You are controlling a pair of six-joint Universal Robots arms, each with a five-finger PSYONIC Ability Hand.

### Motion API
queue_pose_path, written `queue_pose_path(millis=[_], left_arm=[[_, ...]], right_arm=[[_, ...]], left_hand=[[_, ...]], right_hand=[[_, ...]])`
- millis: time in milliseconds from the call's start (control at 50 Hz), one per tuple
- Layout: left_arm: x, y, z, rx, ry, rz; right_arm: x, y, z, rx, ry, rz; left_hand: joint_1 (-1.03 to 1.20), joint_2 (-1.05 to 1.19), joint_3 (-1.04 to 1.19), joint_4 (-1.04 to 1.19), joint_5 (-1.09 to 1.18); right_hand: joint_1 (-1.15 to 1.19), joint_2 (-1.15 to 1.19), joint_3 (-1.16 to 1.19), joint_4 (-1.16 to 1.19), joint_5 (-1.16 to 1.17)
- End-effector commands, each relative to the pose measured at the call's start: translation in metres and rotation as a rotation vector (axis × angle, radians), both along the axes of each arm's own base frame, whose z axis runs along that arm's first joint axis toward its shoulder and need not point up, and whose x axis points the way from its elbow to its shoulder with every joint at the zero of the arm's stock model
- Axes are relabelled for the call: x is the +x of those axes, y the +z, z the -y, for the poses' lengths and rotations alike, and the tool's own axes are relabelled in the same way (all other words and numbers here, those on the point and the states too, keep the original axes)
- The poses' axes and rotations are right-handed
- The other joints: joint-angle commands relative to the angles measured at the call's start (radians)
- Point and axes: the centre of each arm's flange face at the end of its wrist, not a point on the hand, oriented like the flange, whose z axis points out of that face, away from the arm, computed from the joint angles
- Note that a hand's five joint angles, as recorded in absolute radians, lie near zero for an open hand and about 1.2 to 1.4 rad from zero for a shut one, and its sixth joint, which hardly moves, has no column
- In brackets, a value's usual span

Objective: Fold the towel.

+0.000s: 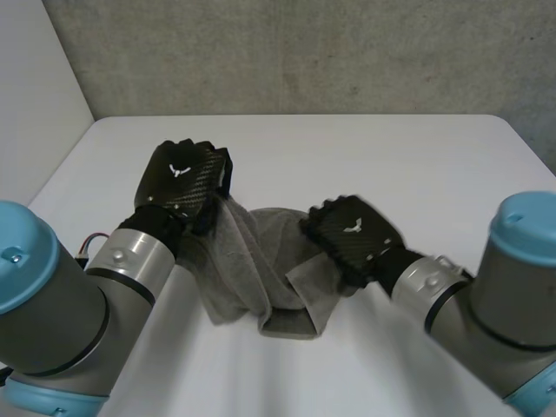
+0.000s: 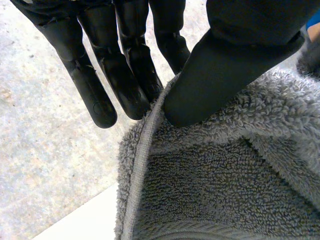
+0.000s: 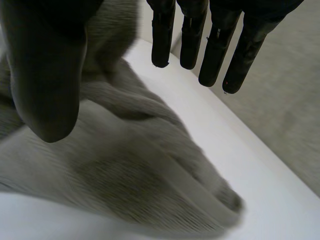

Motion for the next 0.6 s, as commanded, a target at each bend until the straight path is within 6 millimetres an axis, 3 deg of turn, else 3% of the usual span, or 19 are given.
queue_pose_path(millis=[20, 140, 280, 320, 340, 360, 380, 400, 440, 460, 480, 520, 600], left_arm=[[0.005, 0.008, 0.003, -0.016, 0.017, -0.020], [0.010, 0.008, 0.005, -0.015, 0.032, -0.021], [0.011, 0.006, 0.006, -0.008, 0.038, -0.019], [0.013, 0.006, 0.007, -0.008, 0.043, -0.019], [0.013, 0.006, 0.007, -0.008, 0.043, -0.019], [0.014, 0.006, 0.008, -0.007, 0.048, -0.018], [0.014, 0.006, 0.009, -0.008, 0.049, -0.019], [0.014, 0.006, 0.009, -0.008, 0.049, -0.019], [0.016, 0.006, 0.011, -0.008, 0.058, -0.016], [0.017, 0.006, 0.013, -0.008, 0.064, -0.016], [0.017, 0.006, 0.013, -0.008, 0.065, -0.016], [0.018, 0.006, 0.014, -0.007, 0.068, -0.018], [0.019, 0.005, 0.015, -0.006, 0.071, -0.017]], right_arm=[[0.017, -0.030, -0.019, -0.032, 0.128, -0.098], [0.022, -0.047, -0.016, -0.197, 0.204, -0.257], [0.025, -0.058, -0.001, -0.194, 0.153, -0.292], [0.024, -0.058, 0.005, -0.199, 0.113, -0.306], [0.024, -0.058, 0.005, -0.199, 0.113, -0.306], [0.024, -0.057, 0.007, -0.203, 0.099, -0.309], [0.024, -0.057, 0.007, -0.203, 0.099, -0.309], [0.024, -0.055, 0.007, -0.214, 0.089, -0.305], [0.023, -0.045, 0.009, -0.230, 0.073, -0.290], [0.023, -0.028, 0.010, -0.251, 0.053, -0.255], [0.023, -0.028, 0.010, -0.252, 0.053, -0.255], [0.020, -0.009, 0.008, -0.245, 0.030, -0.193], [0.019, -0.004, 0.007, -0.191, 0.015, -0.143]], left_hand=[[0.243, 0.180, 0.181, 0.178, 0.198], [0.243, 0.180, 0.181, 0.178, 0.198], [0.243, 0.180, 0.181, 0.178, 0.198], [0.243, 0.180, 0.181, 0.178, 0.198], [0.243, 0.180, 0.181, 0.178, 0.198], [0.243, 0.180, 0.181, 0.178, 0.198], [0.243, 0.180, 0.181, 0.178, 0.198], [0.243, 0.180, 0.181, 0.178, 0.198], [0.243, 0.180, 0.181, 0.178, 0.198], [0.243, 0.180, 0.181, 0.178, 0.198], [0.243, 0.180, 0.181, 0.178, 0.198], [0.243, 0.180, 0.181, 0.178, 0.198], [0.243, 0.180, 0.181, 0.178, 0.198]], right_hand=[[-0.036, -0.059, -0.040, -0.039, 0.007], [-0.171, -0.194, -0.175, -0.173, -0.128], [-0.097, -0.121, -0.102, -0.100, -0.054], [0.206, 0.183, 0.201, 0.203, 0.249], [0.208, 0.185, 0.203, 0.205, 0.251], [0.440, 0.417, 0.436, 0.438, 0.483], [0.443, 0.419, 0.438, 0.440, 0.486], [0.623, 0.600, 0.619, 0.620, 0.666], [0.674, 0.651, 0.670, 0.671, 0.717], [0.672, 0.649, 0.667, 0.669, 0.715], [0.672, 0.648, 0.667, 0.669, 0.715], [0.654, 0.631, 0.650, 0.651, 0.697], [0.510, 0.487, 0.506, 0.507, 0.553]])
